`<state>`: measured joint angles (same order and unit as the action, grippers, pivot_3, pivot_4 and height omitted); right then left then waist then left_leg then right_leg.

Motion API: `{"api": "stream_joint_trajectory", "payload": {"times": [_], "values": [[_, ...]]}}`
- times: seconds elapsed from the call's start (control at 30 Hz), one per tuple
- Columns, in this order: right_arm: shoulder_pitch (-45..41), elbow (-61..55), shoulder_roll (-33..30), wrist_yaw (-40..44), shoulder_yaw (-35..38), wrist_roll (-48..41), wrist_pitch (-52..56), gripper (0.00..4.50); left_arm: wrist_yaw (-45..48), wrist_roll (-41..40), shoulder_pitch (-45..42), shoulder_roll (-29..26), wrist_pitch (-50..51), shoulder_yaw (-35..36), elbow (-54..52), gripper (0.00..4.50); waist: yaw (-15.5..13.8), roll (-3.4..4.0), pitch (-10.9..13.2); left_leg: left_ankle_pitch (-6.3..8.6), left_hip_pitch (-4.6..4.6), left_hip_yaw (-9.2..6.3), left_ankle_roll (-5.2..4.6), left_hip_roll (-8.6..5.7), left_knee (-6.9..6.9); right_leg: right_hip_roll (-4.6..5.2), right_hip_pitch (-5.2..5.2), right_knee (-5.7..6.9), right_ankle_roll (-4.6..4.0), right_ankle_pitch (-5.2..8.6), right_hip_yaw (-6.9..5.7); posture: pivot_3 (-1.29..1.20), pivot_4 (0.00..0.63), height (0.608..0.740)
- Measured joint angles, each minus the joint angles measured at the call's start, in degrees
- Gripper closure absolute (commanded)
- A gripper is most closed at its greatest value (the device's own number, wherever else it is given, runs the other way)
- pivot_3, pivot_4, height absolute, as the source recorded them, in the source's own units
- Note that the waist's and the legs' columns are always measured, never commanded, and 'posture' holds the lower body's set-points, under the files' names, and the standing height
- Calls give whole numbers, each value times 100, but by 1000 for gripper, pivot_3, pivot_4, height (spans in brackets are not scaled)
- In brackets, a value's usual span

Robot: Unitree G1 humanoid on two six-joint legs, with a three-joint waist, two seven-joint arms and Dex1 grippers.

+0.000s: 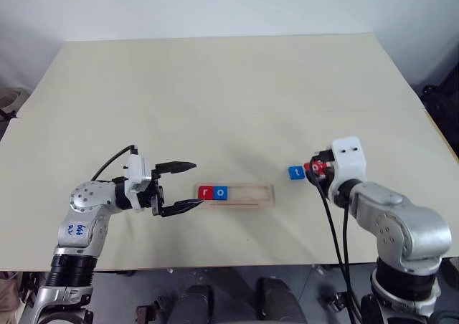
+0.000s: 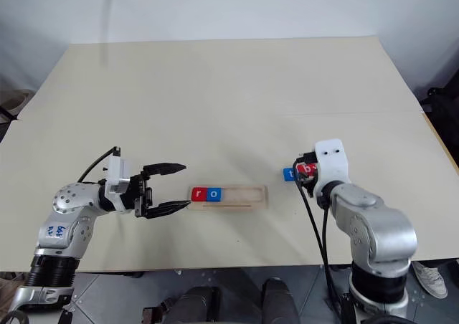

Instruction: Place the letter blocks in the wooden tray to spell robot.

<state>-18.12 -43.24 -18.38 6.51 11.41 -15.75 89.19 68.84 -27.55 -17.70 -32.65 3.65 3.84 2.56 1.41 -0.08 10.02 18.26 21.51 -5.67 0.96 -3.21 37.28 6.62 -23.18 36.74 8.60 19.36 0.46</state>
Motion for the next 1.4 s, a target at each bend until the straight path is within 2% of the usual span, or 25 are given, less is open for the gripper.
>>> {"api": "stream_joint_trajectory", "payload": {"times": [0.23, 0.4, 0.43, 0.53, 0.67, 0.8, 0.87, 0.97, 1.13, 1.23, 1.4], "values": [[1020, -783, 531, -184, -27, 147, 103, 3036, 101, 4, -154, 10, 10, -69, 80, 0, 5, -3, -2, 0, -1, 4, 1, -2, -2, 0, -9, 9, -1, 0, 4, 0, 150, 740], [1086, -848, 793, -229, -82, 250, 50, 3036, 139, 6, -193, 10, 24, -72, 93, 0, 20, -11, -7, -2, -4, 5, 3, 0, -1, -4, -9, 5, -3, 1, 5, 0, 150, 740], [1070, -826, 817, -215, -81, 253, 26, 2325, 139, 6, -193, 9, 32, -72, 94, 0, 21, -11, -7, -2, -4, 5, 3, 1, -1, -4, -9, 6, -3, 2, 6, 0, 150, 740], [974, -698, 800, 11, -78, 173, -55, 1464, 137, 9, -193, 6, 49, -72, 93, 0, 23, -11, -7, -2, -4, 7, 4, 1, -1, -4, -12, 6, -3, 2, 7, 0, 150, 740], [969, -533, 288, 678, 47, -174, -212, 141, 130, 33, -192, -2, 49, -68, 93, 0, 8, -11, -7, -2, -4, 8, 3, -4, 1, 0, -10, 3, -3, 2, 7, 0, 150, 740], [1107, -119, -706, 1551, 312, -571, -697, 33, 125, 53, -189, -1, 35, -61, 110, 0, -5, -11, -6, -2, -3, 11, 0, -6, 0, 2, -8, -5, -3, 2, 6, 0, 150, 740], [1264, 134, -1322, 2088, 498, -735, -1141, 33, 122, 76, -180, -2, -2, -42, 193, 0, -22, -11, -6, -2, -4, 11, -1, -3, -1, -1, 0, -21, -3, 2, 2, 0, 150, 740], [1380, 471, -1727, 2838, 658, -1017, -1890, 33, 121, 98, -182, 18, -68, -46, 281, 0, -25, -12, -6, -2, -4, 12, -1, 0, -1, -3, 3, -22, -3, 2, 1, 0, 150, 740], [1862, 1285, -2158, 4425, 833, -1120, -4285, 33, 122, 118, -198, 38, -188, -50, 330, 0, -50, -14, -5, -2, -7, 14, -1, -1, 2, -2, 13, -24, -2, 2, -3, 0, 150, 740], [2175, 2262, -2385, 5710, 985, -1028, -6210, 33, 205, 99, -187, 10, -172, -50, 329, 0, -114, -16, -3, 1, -26, 17, -7, -1, 8, -3, 48, -31, 2, -1, -7, 0, 150, 740], [2087, 4147, -3139, 6901, 1040, -719, -7971, 33, 644, 78, 25, -251, -141, -68, 250, 0, -130, -16, -3, 3, -39, 17, -12, 4, 13, -3, 68, -67, 2, -1, -11, 0, 150, 740]]}}
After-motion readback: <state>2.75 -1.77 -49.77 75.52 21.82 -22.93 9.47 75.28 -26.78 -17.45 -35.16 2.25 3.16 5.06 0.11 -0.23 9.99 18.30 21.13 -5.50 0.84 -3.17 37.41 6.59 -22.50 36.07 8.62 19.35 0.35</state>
